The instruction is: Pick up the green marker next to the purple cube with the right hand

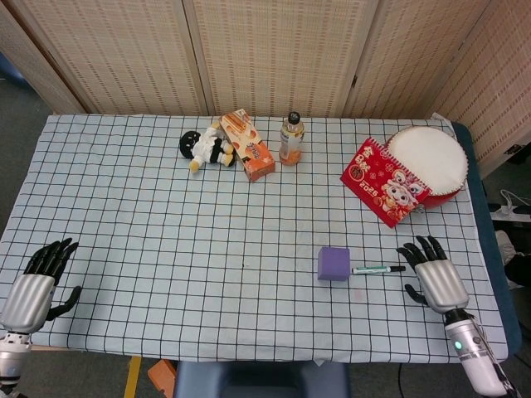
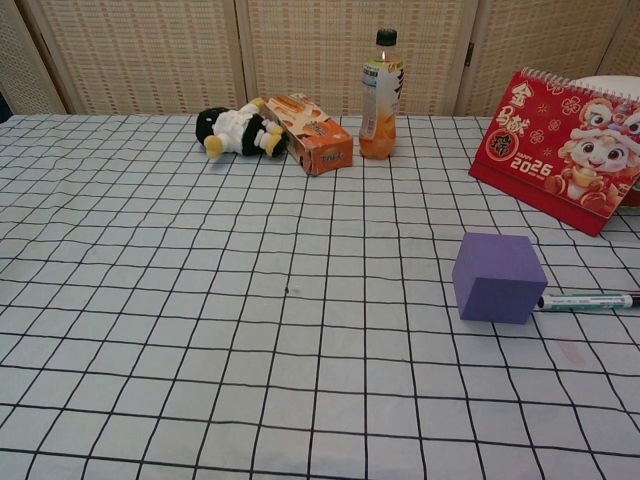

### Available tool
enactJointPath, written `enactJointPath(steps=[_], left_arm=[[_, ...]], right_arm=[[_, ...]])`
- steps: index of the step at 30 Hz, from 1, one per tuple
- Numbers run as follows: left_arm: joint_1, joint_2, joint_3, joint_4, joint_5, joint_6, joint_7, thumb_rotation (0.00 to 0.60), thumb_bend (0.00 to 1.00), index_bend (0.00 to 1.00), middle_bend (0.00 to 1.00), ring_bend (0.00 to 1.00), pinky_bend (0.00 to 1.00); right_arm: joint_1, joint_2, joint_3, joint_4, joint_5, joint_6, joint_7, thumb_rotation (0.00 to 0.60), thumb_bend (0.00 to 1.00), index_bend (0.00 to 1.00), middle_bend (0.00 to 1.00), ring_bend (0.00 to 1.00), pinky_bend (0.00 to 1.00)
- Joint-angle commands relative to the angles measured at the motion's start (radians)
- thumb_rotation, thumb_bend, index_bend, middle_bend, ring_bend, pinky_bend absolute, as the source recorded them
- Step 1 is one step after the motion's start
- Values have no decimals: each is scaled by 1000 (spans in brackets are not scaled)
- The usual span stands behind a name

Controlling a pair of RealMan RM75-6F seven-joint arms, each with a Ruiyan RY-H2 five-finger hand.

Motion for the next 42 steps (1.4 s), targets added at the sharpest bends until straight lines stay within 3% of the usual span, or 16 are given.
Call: enactJointPath(steps=[1, 15, 33, 42], left_arm=[[-3, 0, 1, 0, 1, -4, -5, 600, 412, 0, 0, 0, 90], [-5, 16, 3, -3, -7, -11, -39, 600, 408, 0, 0, 0, 91], [-13, 22, 3, -1, -17, -27, -54, 600, 407, 0, 0, 0, 94], [-15, 18, 0, 3, -27, -32, -45, 600, 407, 0, 0, 0, 94]], right_arm=[[63, -60, 12, 32, 51, -87, -70, 600, 202, 343, 285, 85, 89], [137, -200, 23, 126, 156, -164, -197, 600, 216, 410, 332, 132, 132], [170, -245, 18, 147, 258, -164, -312, 600, 223, 467, 368, 176, 157], [167, -253, 1, 147, 259, -133, -331, 600, 256, 558, 446, 259, 212]])
